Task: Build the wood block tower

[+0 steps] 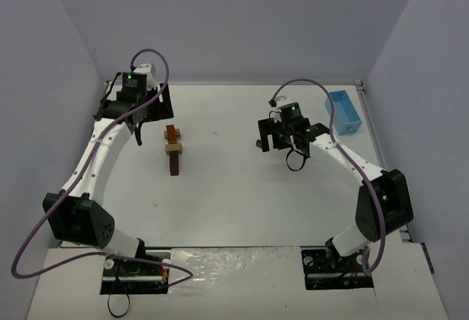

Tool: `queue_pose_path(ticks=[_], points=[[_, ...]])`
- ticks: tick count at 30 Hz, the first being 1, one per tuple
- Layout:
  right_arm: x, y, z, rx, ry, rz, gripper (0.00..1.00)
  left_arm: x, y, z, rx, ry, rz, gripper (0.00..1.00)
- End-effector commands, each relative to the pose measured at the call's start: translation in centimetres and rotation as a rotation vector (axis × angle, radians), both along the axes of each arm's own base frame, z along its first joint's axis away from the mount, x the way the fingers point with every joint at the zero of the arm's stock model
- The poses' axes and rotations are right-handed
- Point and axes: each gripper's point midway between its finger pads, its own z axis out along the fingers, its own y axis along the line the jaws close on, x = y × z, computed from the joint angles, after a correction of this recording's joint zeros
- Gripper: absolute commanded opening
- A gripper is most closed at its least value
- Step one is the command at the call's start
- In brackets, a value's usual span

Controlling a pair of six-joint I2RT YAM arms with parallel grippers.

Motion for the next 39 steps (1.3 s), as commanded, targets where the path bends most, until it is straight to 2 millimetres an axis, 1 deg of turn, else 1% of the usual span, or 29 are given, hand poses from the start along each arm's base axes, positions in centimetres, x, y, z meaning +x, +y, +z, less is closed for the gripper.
queue_pose_path(ticks=[1,2,3,5,7,12,14,16,19,23,26,27,29,31,34,35,36,37,38,39], points=[[3.7,2.4,0.2,0.019,-0.050,0.087,0.78,-4.2,-0.6,-1.5,-0.029,0.061,-0.086,0.70],[4.1,2.6,-0.4,0.014,-0.044,0.099,0.73,-5.0,-0.6,-2.0,-0.030,0.074,-0.093,0.70],[4.3,2.8,-1.2,0.008,-0.031,0.111,0.72,-5.2,-0.6,-2.1,-0.032,0.078,-0.096,0.69],[5.1,3.3,-2.2,0.000,-0.029,0.137,0.67,-6.8,-0.3,-2.6,-0.026,0.097,-0.097,0.69],[5.6,3.6,-3.7,-0.015,-0.008,0.154,0.63,-7.7,0.0,-2.7,-0.019,0.104,-0.097,0.69],[7.1,4.2,-5.4,-0.050,-0.010,0.198,0.62,-10.5,0.7,-4.1,0.010,0.175,-0.102,0.70],[7.5,4.3,-6.4,-0.066,0.001,0.208,0.61,-11.4,0.8,-4.1,0.010,0.180,-0.103,0.70],[7.8,4.4,-6.9,-0.080,0.002,0.213,0.60,-11.9,0.9,-4.2,0.009,0.181,-0.102,0.69],[8.4,4.6,-7.8,-0.106,0.000,0.224,0.57,-13.1,1.2,-4.4,0.014,0.192,-0.097,0.69],[8.4,5.0,-8.6,-0.136,0.002,0.238,0.44,-13.7,1.3,-4.3,0.015,0.196,-0.097,0.70],[7.7,5.6,-8.8,-0.169,-0.003,0.251,0.35,-13.9,1.4,-4.0,0.014,0.189,-0.093,0.69],[7.2,6.0,-8.8,-0.186,-0.009,0.256,0.28,-14.0,1.4,-3.8,0.013,0.187,-0.093,0.69],[6.4,6.7,-8.1,-0.210,-0.030,0.267,0.20,-14.0,1.5,-3.5,0.013,0.179,-0.091,0.69],[4.9,7.5,-8.3,-0.294,-0.054,0.263,0.10,-14.0,1.6,-3.1,0.018,0.165,-0.085,0.69],[2.6,8.8,-8.7,-0.372,-0.079,0.257,0.02,-14.1,1.7,-3.2,0.019,0.165,-0.072,0.70],[1.9,9.0,-8.9,-0.393,-0.083,0.243,0.00,-14.2,1.8,-3.2,0.017,0.164,-0.067,0.69],[1.2,8.8,-9.2,-0.421,-0.088,0.212,0.00,-14.2,1.8,-3.2,0.016,0.164,-0.061,0.69],[0.7,8.9,-9.3,-0.446,-0.099,0.195,0.00,-14.3,1.9,-3.4,0.014,0.167,-0.055,0.70],[-0.3,9.2,-9.5,-0.486,-0.117,0.190,0.00,-14.5,1.9,-3.7,0.013,0.177,-0.049,0.69],[-0.5,9.2,-9.6,-0.487,-0.118,0.187,0.00,-14.5,2.0,-3.8,0.014,0.178,-0.046,0.69]])
